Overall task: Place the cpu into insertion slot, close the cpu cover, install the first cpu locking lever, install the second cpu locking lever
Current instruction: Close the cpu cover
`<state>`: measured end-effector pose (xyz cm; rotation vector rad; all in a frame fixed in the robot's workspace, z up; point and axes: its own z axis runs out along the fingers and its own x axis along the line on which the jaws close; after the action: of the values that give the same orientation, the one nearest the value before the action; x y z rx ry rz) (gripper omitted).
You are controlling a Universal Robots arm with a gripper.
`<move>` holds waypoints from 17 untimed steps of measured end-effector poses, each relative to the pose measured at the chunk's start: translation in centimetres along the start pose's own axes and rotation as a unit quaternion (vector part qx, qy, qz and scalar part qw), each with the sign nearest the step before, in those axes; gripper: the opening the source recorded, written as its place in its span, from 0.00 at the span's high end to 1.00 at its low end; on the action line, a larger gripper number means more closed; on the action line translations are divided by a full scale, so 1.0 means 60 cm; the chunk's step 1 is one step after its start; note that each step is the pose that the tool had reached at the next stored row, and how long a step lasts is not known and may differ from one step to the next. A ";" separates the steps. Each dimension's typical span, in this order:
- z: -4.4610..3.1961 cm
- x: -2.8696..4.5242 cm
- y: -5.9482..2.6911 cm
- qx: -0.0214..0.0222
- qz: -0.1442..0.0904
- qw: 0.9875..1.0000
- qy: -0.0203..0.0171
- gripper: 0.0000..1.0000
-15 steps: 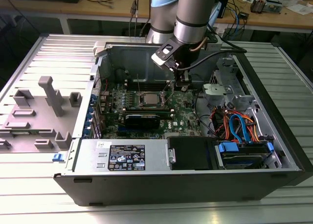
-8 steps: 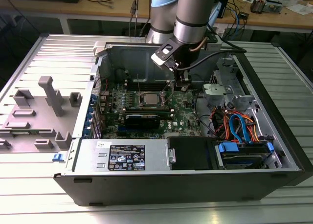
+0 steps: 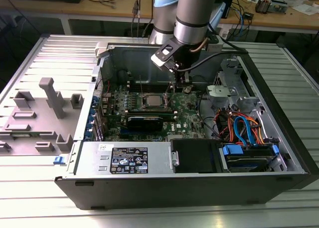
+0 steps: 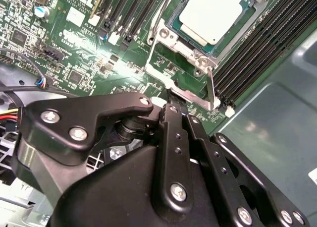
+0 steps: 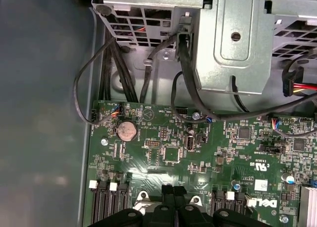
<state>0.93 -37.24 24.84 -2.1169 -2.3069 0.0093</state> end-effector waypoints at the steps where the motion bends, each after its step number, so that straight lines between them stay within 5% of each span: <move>1: 0.000 0.000 -0.002 0.000 0.000 1.000 0.000 0.89; 17: 0.000 0.002 -0.027 0.000 0.000 1.000 0.000 0.89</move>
<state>-0.68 -37.24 24.84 -2.1169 -2.3069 0.0093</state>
